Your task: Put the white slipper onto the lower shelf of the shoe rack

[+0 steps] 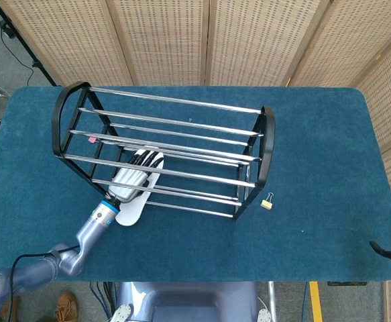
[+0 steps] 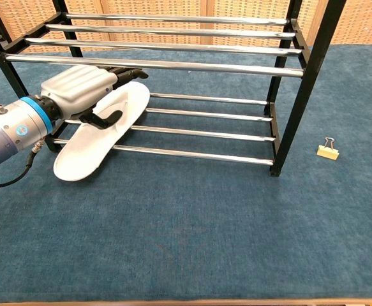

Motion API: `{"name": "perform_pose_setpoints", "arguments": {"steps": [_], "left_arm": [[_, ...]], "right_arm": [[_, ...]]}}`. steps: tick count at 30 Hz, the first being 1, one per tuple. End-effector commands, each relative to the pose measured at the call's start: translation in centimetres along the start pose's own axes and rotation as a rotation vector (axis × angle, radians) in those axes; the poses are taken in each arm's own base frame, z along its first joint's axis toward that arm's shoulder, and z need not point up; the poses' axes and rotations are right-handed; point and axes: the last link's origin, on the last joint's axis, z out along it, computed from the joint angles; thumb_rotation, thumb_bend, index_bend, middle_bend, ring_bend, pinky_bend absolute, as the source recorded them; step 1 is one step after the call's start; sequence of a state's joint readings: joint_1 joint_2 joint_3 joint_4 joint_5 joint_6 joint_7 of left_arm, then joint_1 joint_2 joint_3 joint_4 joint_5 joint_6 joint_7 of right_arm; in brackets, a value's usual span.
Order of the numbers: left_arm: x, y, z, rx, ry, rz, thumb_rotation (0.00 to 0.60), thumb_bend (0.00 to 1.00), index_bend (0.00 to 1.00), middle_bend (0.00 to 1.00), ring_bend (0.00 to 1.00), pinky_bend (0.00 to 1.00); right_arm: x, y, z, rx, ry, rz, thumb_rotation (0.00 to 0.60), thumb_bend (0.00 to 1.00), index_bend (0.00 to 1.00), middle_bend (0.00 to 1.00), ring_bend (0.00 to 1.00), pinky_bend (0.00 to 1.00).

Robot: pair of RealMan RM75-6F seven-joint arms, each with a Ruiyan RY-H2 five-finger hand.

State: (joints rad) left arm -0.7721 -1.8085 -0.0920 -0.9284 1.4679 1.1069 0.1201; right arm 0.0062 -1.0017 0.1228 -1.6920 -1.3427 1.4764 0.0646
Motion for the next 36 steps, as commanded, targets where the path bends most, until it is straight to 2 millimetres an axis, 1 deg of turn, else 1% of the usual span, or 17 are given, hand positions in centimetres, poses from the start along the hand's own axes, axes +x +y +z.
{"name": "perform_pose_setpoints", "arguments": {"steps": [1, 8, 16, 29, 36], "left_arm": [[0.3, 0.0, -0.2, 0.014, 0.006, -0.003, 0.582, 0.5, 0.08, 0.0, 0.0, 0.2], [0.5, 0.0, -0.6, 0.022, -0.011, 0.005, 0.571, 0.5, 0.08, 0.0, 0.0, 0.17], [1.0, 0.4, -1.6, -0.002, -0.011, 0.0, 0.561, 0.5, 0.08, 0.0, 0.0, 0.16], [1.4, 1.6, -3.6, -0.074, -0.021, -0.042, 0.558, 0.5, 0.08, 0.0, 0.0, 0.14], [1.9, 3.2, -6.3, -0.17, -0.047, -0.105, 0.557, 0.5, 0.09, 0.0, 0.0, 0.14]], "right_arm": [[0.0, 0.0, 0.0, 0.001, 0.0, 0.0, 0.6, 0.06, 0.0, 0.0, 0.0, 0.0], [0.1, 0.0, 0.0, 0.0, 0.002, 0.002, 0.6, 0.06, 0.0, 0.0, 0.0, 0.0], [0.0, -0.1, 0.0, 0.002, -0.001, 0.002, 0.6, 0.06, 0.0, 0.0, 0.0, 0.0], [-0.1, -0.3, -0.1, 0.009, -0.004, -0.003, 0.6, 0.06, 0.0, 0.0, 0.0, 0.0], [-0.2, -0.4, -0.2, 0.013, -0.006, -0.01, 0.6, 0.06, 0.0, 0.0, 0.0, 0.0]]}}
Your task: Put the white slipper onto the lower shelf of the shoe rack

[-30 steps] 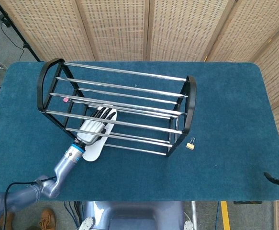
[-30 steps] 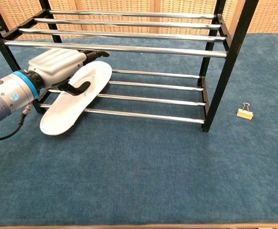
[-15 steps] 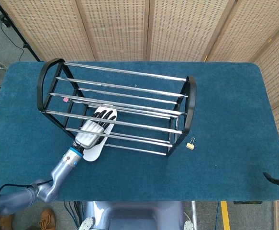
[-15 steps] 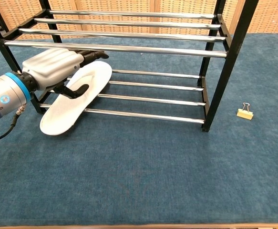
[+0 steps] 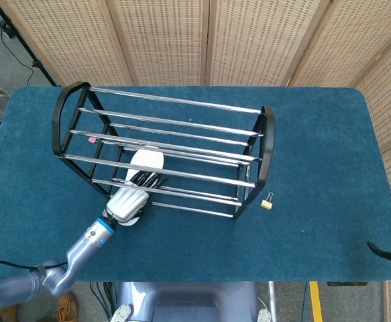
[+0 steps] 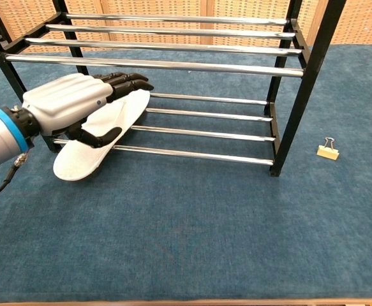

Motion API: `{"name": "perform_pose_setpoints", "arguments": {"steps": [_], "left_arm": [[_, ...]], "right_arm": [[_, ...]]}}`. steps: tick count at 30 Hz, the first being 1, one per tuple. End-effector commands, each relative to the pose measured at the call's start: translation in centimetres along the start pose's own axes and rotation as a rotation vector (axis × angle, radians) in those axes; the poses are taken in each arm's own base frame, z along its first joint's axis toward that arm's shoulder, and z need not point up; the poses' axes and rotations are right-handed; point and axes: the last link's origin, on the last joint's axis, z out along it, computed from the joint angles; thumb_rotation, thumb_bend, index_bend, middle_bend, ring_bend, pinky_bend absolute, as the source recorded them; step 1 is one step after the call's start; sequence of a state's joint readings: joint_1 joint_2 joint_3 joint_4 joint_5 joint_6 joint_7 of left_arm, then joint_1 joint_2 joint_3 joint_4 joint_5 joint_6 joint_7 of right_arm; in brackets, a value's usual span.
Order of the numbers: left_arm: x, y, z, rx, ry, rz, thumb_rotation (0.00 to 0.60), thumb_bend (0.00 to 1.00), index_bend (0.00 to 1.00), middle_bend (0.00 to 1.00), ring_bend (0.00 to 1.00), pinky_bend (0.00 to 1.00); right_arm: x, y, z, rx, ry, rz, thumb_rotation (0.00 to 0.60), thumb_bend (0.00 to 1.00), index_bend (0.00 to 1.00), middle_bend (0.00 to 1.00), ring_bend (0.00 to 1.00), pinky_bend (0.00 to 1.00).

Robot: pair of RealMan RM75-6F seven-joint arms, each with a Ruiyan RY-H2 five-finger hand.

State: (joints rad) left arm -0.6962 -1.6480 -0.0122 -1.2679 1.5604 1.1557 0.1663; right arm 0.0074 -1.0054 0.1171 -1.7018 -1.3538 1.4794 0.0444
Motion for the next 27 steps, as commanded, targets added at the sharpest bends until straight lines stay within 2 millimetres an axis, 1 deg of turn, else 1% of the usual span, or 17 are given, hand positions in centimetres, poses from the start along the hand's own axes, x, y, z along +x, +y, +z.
{"name": "perform_pose_setpoints", "arguments": {"steps": [1, 6, 12, 20, 21, 22, 23, 27], "left_arm": [[0.1, 0.7, -1.3, -0.045, -0.018, -0.032, 0.555, 0.5, 0.1, 0.0, 0.0, 0.14], [-0.2, 1.8, -3.7, -0.13, -0.058, -0.059, 0.553, 0.5, 0.1, 0.0, 0.0, 0.14], [0.0, 1.9, -5.8, -0.211, -0.08, -0.07, 0.558, 0.5, 0.1, 0.0, 0.0, 0.13], [0.4, 0.4, -8.5, -0.336, -0.109, -0.071, 0.559, 0.5, 0.11, 0.0, 0.0, 0.12], [0.5, 0.1, -9.1, -0.351, -0.107, -0.075, 0.559, 0.5, 0.11, 0.0, 0.0, 0.12], [0.8, -0.2, -10.3, -0.37, -0.097, -0.093, 0.559, 0.5, 0.11, 0.0, 0.0, 0.12], [1.1, -0.6, -11.0, -0.387, -0.083, -0.098, 0.558, 0.5, 0.11, 0.0, 0.0, 0.12], [2.1, -1.7, -13.4, -0.417, -0.008, -0.11, 0.556, 0.5, 0.11, 0.0, 0.0, 0.12]], "right_arm": [[0.0, -0.1, 0.0, 0.001, 0.0, -0.001, 0.6, 0.06, 0.0, 0.0, 0.0, 0.0], [-0.2, -0.2, -0.1, 0.006, -0.003, -0.006, 0.6, 0.06, 0.0, 0.0, 0.0, 0.0], [-0.2, -0.3, -0.1, 0.006, -0.004, -0.008, 0.6, 0.06, 0.0, 0.0, 0.0, 0.0], [-0.4, -0.5, -0.2, 0.013, -0.008, -0.016, 0.6, 0.06, 0.0, 0.0, 0.0, 0.0], [-0.5, -0.6, -0.2, 0.014, -0.009, -0.018, 0.6, 0.06, 0.0, 0.0, 0.0, 0.0], [-0.5, -0.7, -0.2, 0.016, -0.01, -0.02, 0.6, 0.06, 0.0, 0.0, 0.0, 0.0], [-0.6, -0.7, -0.2, 0.017, -0.01, -0.021, 0.6, 0.06, 0.0, 0.0, 0.0, 0.0], [-0.6, -0.7, -0.2, 0.015, -0.011, -0.022, 0.6, 0.06, 0.0, 0.0, 0.0, 0.0]]}}
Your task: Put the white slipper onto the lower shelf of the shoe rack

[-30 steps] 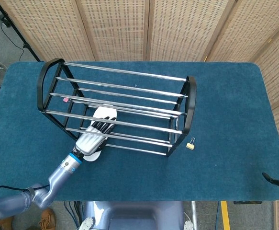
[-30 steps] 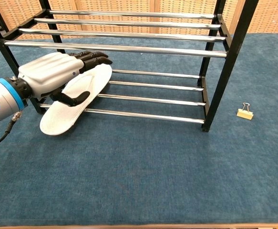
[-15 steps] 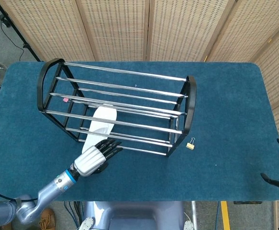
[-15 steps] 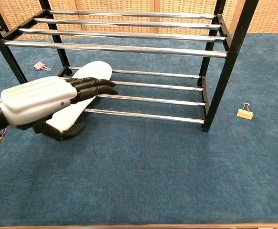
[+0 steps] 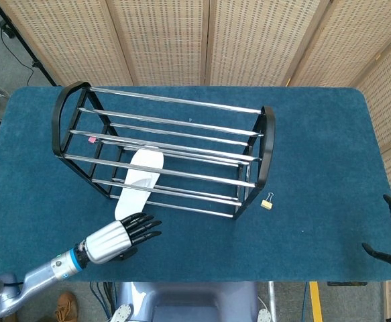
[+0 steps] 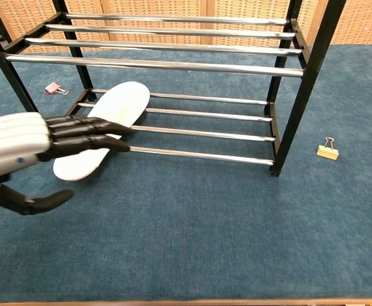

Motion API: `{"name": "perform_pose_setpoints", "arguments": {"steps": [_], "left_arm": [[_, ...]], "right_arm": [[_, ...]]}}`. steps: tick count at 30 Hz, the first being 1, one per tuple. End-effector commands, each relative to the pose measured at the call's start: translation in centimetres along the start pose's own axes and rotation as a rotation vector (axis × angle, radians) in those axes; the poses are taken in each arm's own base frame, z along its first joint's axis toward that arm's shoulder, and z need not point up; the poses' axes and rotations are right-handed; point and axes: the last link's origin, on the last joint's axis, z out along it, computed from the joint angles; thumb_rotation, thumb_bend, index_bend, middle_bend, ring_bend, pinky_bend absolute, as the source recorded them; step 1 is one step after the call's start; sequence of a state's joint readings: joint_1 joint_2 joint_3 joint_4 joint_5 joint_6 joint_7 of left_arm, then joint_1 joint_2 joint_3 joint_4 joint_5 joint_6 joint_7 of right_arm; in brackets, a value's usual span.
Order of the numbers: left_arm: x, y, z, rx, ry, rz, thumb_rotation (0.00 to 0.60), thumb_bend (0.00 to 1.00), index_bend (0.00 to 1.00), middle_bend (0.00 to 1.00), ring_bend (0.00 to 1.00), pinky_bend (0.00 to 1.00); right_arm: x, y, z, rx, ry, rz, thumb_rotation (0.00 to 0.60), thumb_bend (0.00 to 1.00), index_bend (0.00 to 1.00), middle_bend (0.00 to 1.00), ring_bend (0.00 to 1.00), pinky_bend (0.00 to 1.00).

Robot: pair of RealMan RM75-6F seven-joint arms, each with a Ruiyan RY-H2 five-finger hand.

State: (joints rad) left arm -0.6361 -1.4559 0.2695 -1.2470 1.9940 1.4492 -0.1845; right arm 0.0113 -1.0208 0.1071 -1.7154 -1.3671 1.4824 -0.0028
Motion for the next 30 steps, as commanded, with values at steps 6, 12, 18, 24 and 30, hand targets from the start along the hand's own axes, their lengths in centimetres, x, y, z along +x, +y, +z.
{"name": "perform_pose_setpoints", "arguments": {"steps": [6, 12, 18, 24, 30], "left_arm": [[1.9, 0.0, -6.8, -0.049, 0.105, -0.044, 0.556, 0.5, 0.11, 0.0, 0.0, 0.12], [3.4, -0.6, -9.6, 0.017, 0.189, -0.066, 0.559, 0.5, 0.11, 0.0, 0.0, 0.12], [6.1, -1.9, -12.3, 0.182, 0.277, -0.036, 0.553, 0.5, 0.1, 0.0, 0.0, 0.12], [7.7, -2.6, -15.3, 0.398, 0.266, -0.029, 0.523, 0.5, 0.06, 0.0, 0.0, 0.08], [8.6, -3.1, -18.1, 0.612, 0.203, -0.025, 0.523, 0.5, 0.01, 0.0, 0.0, 0.0]], "right_arm": [[-0.1, -0.2, 0.0, 0.003, 0.0, -0.003, 0.6, 0.06, 0.0, 0.0, 0.0, 0.0], [-0.2, -0.4, -0.1, 0.011, -0.005, -0.006, 0.6, 0.06, 0.0, 0.0, 0.0, 0.0], [-0.3, -0.5, -0.1, 0.015, -0.009, -0.007, 0.6, 0.06, 0.0, 0.0, 0.0, 0.0], [-0.2, -0.6, -0.2, 0.019, -0.004, -0.002, 0.6, 0.06, 0.0, 0.0, 0.0, 0.0], [0.1, -0.5, -0.3, 0.021, 0.002, 0.005, 0.6, 0.06, 0.0, 0.0, 0.0, 0.0]]}}
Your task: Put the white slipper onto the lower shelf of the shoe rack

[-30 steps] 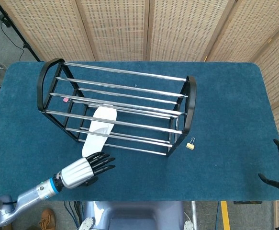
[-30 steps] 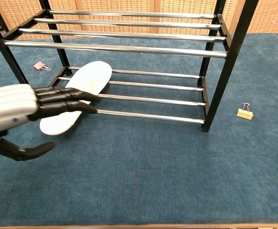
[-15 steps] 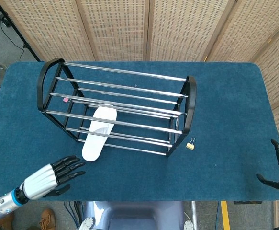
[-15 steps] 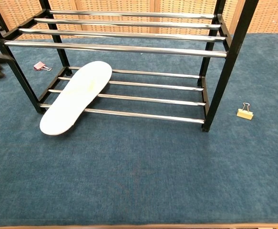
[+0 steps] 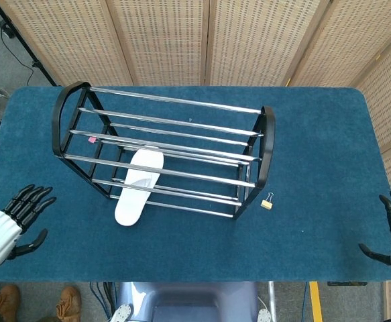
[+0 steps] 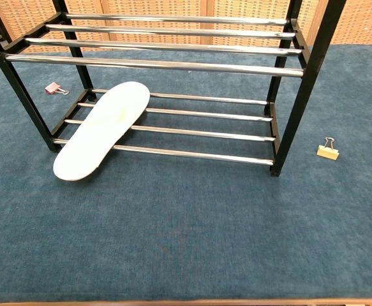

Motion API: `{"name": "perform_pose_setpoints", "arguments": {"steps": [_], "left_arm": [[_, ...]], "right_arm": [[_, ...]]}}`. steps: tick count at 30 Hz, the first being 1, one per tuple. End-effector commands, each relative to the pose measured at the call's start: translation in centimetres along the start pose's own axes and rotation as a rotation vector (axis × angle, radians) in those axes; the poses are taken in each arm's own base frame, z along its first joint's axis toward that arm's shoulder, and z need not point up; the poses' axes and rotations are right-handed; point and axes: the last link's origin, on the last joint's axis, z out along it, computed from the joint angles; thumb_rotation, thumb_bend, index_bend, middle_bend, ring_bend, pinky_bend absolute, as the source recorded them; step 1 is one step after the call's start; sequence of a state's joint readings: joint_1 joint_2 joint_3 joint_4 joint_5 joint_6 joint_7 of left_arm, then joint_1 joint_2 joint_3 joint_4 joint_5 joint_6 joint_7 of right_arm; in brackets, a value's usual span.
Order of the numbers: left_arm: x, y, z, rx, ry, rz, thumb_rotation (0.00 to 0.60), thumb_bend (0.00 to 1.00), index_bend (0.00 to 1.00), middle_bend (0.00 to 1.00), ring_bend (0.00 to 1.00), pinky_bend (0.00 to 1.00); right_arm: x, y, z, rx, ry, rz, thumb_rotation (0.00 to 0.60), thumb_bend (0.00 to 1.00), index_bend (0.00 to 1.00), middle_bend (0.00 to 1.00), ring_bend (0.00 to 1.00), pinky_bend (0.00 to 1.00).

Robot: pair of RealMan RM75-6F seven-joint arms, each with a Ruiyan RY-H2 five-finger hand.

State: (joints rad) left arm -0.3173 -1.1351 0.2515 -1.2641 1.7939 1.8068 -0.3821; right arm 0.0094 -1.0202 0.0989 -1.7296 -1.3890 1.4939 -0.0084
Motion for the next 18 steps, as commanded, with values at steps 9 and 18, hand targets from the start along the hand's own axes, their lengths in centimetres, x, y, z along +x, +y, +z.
{"name": "perform_pose_setpoints", "arguments": {"steps": [9, 18], "left_arm": [[1.1, -1.5, 0.4, 0.408, -0.137, 0.057, 0.542, 0.21, 0.0, 0.0, 0.0, 0.0], [-0.2, -1.3, 1.7, 0.482, -0.078, 0.093, 0.6, 0.0, 0.0, 0.0, 0.0, 0.0]], "right_arm": [[0.2, -0.2, -0.1, 0.011, 0.005, 0.005, 0.6, 0.06, 0.0, 0.0, 0.0, 0.0], [0.5, 0.1, -0.2, 0.006, 0.011, 0.011, 0.6, 0.06, 0.0, 0.0, 0.0, 0.0]]}}
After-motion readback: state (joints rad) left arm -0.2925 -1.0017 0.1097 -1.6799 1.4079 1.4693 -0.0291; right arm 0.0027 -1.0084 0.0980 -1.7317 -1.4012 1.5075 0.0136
